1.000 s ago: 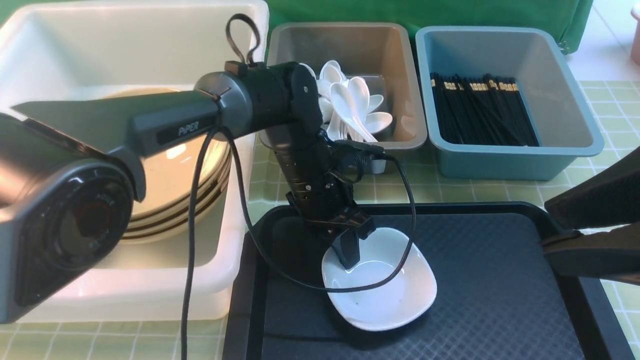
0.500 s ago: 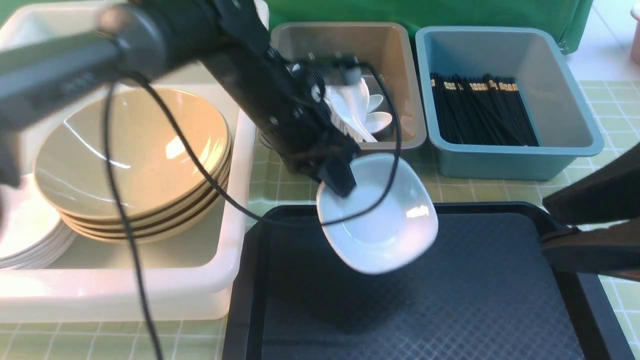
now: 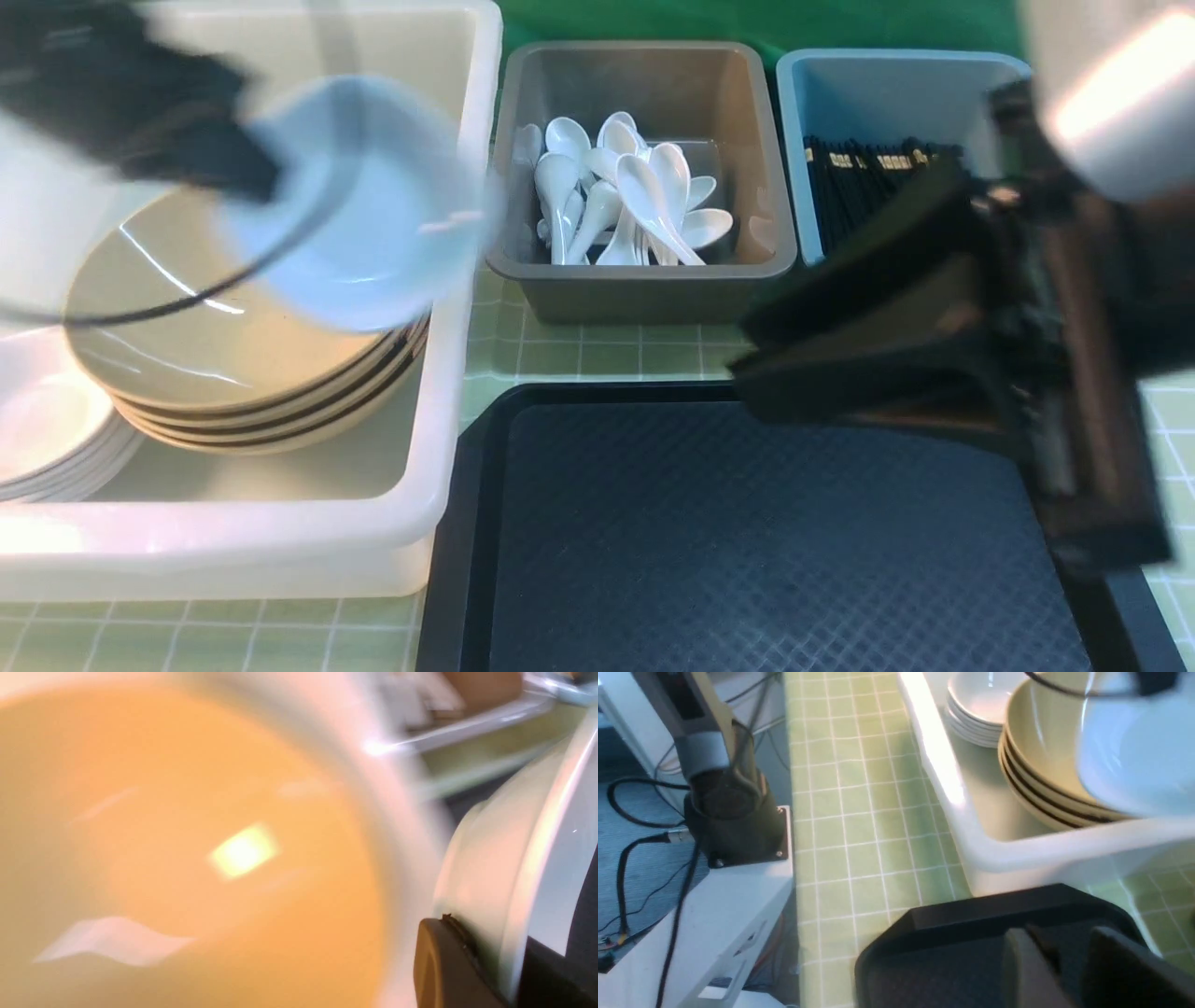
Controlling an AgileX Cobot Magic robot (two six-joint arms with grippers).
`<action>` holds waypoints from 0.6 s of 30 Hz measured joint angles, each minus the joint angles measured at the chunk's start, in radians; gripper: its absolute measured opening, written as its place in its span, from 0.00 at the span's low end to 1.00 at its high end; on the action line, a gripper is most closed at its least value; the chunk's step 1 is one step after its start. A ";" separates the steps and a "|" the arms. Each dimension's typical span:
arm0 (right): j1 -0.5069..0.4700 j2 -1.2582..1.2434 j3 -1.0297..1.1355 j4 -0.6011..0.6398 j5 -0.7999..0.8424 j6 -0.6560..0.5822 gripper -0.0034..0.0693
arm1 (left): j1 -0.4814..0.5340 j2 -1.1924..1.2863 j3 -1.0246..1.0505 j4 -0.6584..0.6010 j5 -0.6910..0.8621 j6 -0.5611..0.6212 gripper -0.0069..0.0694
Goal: On green table put chopsticks spoon bowls plates into blue grey white boxes.
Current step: 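Place the white bowl into the white bin with the other dishes with the left gripper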
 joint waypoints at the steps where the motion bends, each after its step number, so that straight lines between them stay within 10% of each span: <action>1: 0.000 0.028 -0.023 0.003 0.009 -0.005 0.17 | 0.058 -0.027 0.028 -0.001 0.001 0.000 0.11; 9: 0.080 0.241 -0.256 0.008 0.026 -0.013 0.08 | 0.433 -0.107 0.167 -0.030 -0.030 -0.093 0.11; 18: 0.160 0.316 -0.305 -0.014 0.052 -0.016 0.08 | 0.492 -0.121 0.169 0.145 -0.068 -0.207 0.11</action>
